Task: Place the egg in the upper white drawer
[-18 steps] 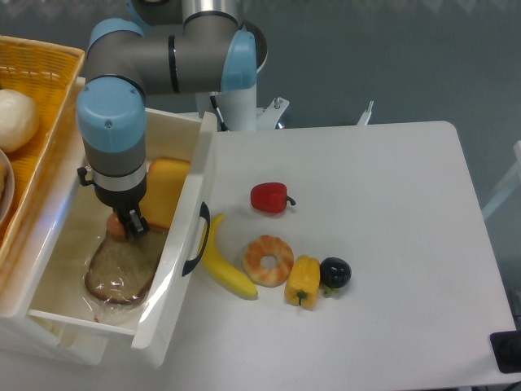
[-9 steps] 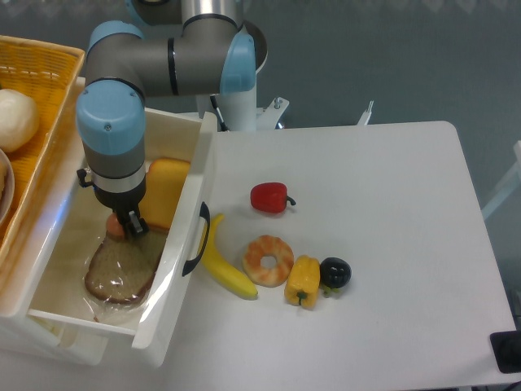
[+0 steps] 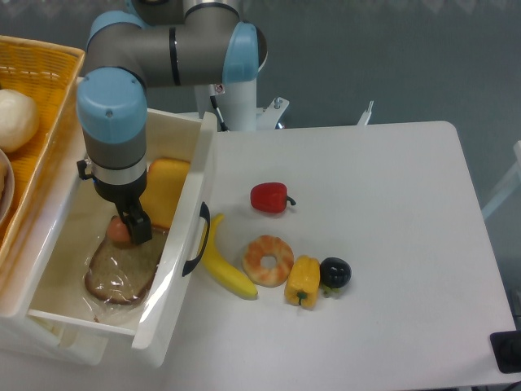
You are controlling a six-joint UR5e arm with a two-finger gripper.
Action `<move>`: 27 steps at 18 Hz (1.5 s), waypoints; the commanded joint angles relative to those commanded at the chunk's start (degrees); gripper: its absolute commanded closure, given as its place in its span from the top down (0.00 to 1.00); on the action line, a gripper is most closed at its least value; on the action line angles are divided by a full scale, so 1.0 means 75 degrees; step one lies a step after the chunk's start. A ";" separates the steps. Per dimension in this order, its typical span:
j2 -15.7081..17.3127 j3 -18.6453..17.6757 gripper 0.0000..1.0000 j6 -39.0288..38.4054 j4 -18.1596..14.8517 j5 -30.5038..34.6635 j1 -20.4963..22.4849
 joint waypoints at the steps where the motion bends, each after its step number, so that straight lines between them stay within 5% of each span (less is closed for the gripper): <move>1: 0.0094 0.0000 1.00 0.0000 0.0000 -0.0046 0.0024; 12: 0.1078 -0.0012 1.00 -0.1125 -0.0023 -0.0691 0.0762; 27: 0.1899 -0.0105 1.00 -0.0926 0.0000 -0.0084 0.1770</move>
